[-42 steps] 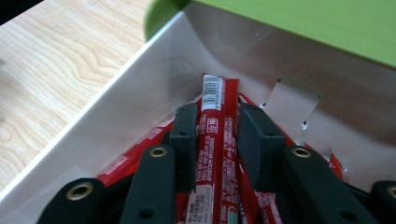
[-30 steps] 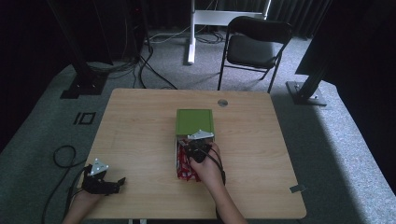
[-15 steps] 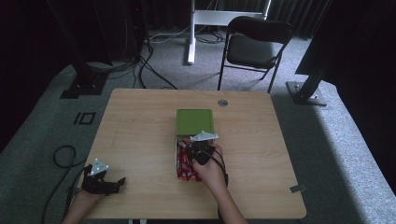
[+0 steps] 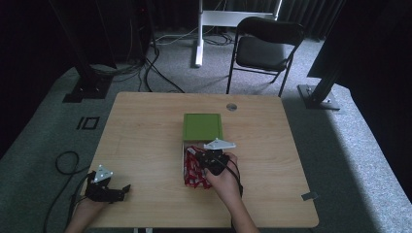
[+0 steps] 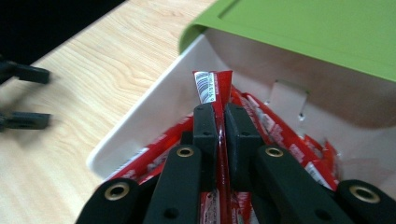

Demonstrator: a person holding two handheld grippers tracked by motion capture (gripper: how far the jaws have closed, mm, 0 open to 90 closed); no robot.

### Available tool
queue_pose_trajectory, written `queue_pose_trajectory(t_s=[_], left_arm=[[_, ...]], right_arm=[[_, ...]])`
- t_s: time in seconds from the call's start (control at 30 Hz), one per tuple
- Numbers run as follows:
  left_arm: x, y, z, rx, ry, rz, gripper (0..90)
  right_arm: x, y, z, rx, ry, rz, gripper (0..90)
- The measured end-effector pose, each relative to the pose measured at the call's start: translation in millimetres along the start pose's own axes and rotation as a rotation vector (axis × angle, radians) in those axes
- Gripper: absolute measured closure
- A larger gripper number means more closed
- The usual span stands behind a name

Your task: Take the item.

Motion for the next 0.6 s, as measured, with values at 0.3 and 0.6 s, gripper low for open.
queue_pose_trajectory(t_s=[0.3,0.6], left_arm=[[0.2,0.0,0.0,0.0,-0.001,-0.003,1.4],[-0.1,0.0,0.0,0.0,0.0,0.001,1.4]], right_arm=[[8.4,-4.7,11.6,-0.02,-0.031,-0.004,83.9],[10.5,-17.7,24.9,-0.064,-0.032,0.003,83.9]])
Point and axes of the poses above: each handheld gripper's, and its own axes: z roughly backward along the jaws, y roughly out of its underside, x roughly to its left, the point moved 8 cm from there along -z, roughly forward along the jaws, and after that the axes turned 7 degrees about -z, right-handed, at the moved point
